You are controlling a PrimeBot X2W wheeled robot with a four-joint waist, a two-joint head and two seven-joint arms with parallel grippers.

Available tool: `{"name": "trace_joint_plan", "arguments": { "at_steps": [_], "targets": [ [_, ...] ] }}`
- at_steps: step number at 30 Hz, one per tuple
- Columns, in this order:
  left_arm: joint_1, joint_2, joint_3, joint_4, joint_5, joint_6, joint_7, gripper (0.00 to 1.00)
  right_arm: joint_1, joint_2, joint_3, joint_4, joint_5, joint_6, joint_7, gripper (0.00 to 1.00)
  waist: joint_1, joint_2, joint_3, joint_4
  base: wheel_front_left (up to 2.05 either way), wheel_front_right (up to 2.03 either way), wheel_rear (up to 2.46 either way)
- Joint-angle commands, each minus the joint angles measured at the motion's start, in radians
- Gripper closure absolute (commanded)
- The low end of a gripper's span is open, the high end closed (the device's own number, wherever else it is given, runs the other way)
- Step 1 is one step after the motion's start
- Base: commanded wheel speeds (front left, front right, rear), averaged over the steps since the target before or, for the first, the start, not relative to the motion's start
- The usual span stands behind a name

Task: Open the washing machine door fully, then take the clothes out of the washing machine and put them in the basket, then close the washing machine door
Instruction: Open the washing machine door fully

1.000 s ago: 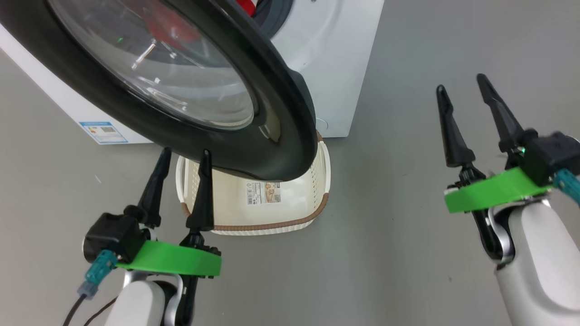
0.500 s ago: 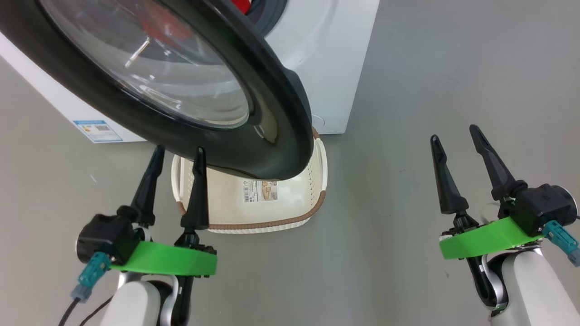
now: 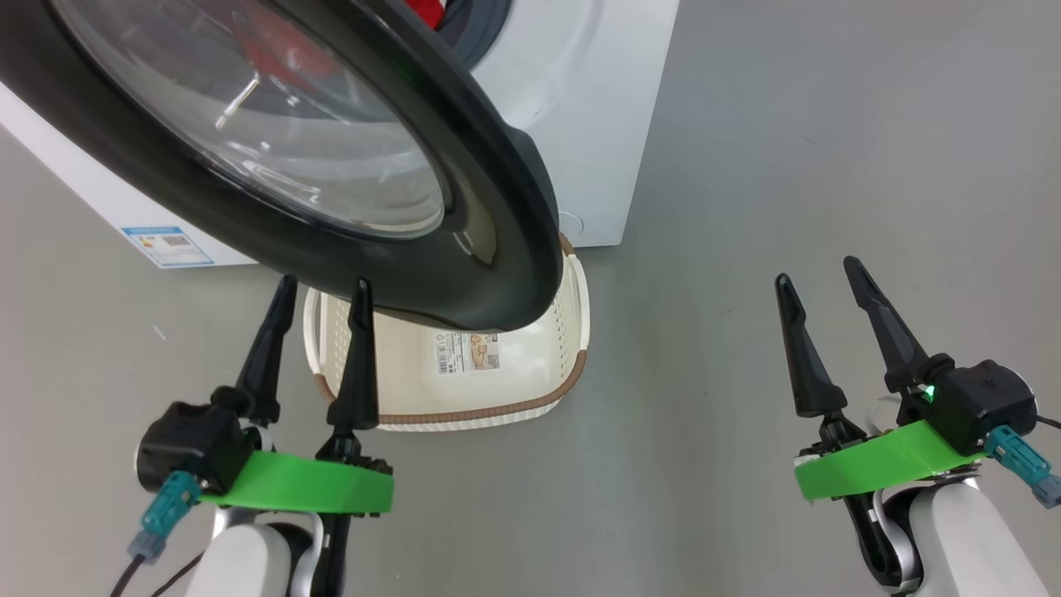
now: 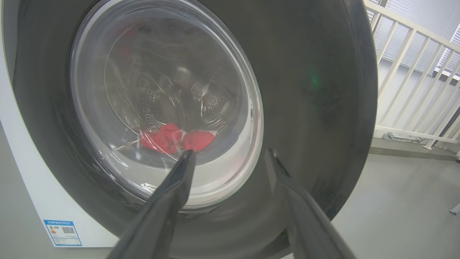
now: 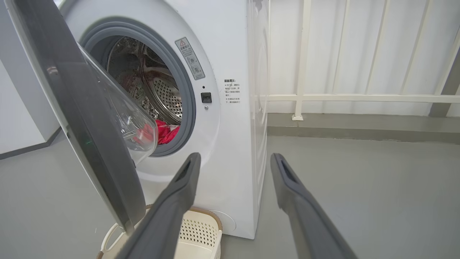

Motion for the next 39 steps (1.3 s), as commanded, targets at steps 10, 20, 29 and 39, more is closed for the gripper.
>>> {"name": "trace_joint_plan", "arguments": {
  "at_steps": [10, 20, 29, 39],
  "targets": [
    [0.006, 0.018, 0.032, -0.019, 0.011, -0.003, -0.008, 0.00, -0.002, 0.002, 0.030, -0.018, 0.011, 0.005, -0.006, 0.00, 0.0000, 0.0000, 0.001, 0.001, 0.00, 0.00, 0.00],
    [0.008, 0.018, 0.025, -0.024, 0.007, -0.003, -0.008, 0.00, -0.012, 0.002, 0.034, -0.006, 0.020, 0.005, -0.006, 0.91, 0.0000, 0.0000, 0.001, 0.013, 0.00, 0.00, 0.00],
    [0.000, 0.018, 0.009, -0.033, 0.000, -0.002, -0.008, 0.00, -0.092, 0.002, 0.047, 0.025, 0.072, 0.005, -0.006, 1.00, 0.0000, 0.0000, 0.014, 0.035, 0.00, 0.00, 0.00],
    [-0.006, 0.018, -0.010, -0.037, -0.011, 0.000, -0.008, 0.00, -0.258, 0.000, 0.094, 0.110, 0.373, 0.005, 0.060, 1.00, 0.0000, 0.0000, 0.030, 0.071, 0.00, 0.00, 0.00]
  ]
}}
